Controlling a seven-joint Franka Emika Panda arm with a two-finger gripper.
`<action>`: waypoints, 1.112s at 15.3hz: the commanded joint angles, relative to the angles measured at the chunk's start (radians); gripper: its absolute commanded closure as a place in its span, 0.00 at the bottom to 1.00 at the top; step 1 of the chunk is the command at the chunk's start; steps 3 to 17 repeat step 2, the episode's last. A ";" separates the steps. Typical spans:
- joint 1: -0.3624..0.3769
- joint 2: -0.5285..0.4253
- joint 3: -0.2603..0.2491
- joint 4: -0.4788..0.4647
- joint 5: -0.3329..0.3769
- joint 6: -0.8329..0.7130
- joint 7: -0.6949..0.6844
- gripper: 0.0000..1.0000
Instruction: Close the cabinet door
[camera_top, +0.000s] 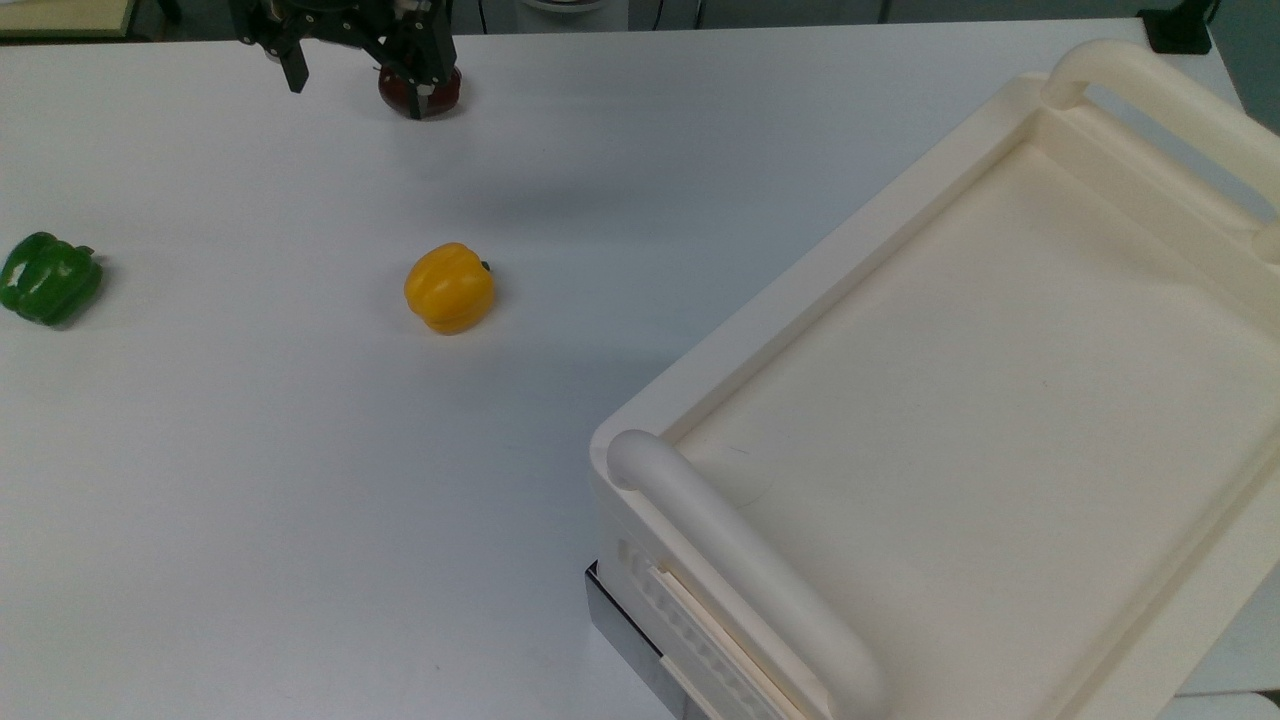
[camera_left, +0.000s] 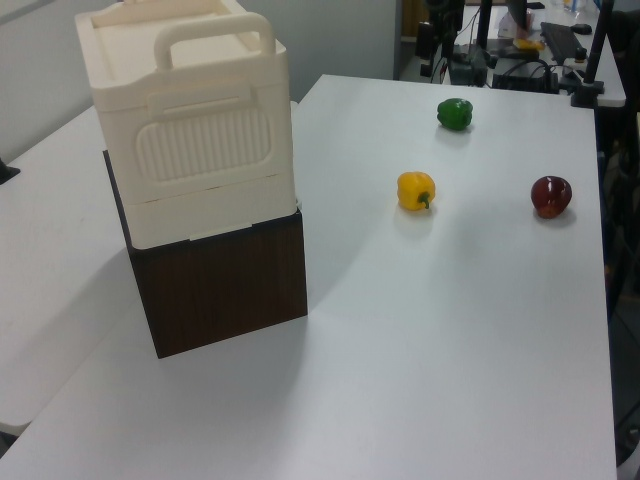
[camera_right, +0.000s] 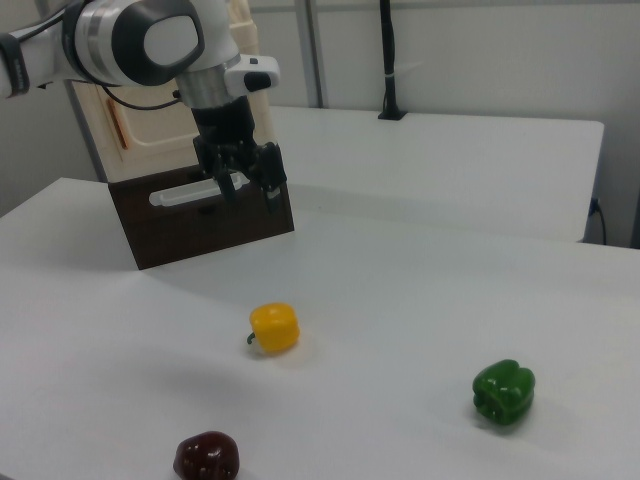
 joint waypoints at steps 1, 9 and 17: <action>0.005 -0.022 -0.004 -0.012 0.008 -0.026 -0.018 0.00; 0.005 -0.024 -0.004 -0.012 0.008 -0.026 -0.018 0.00; 0.005 -0.024 -0.004 -0.012 0.008 -0.026 -0.018 0.00</action>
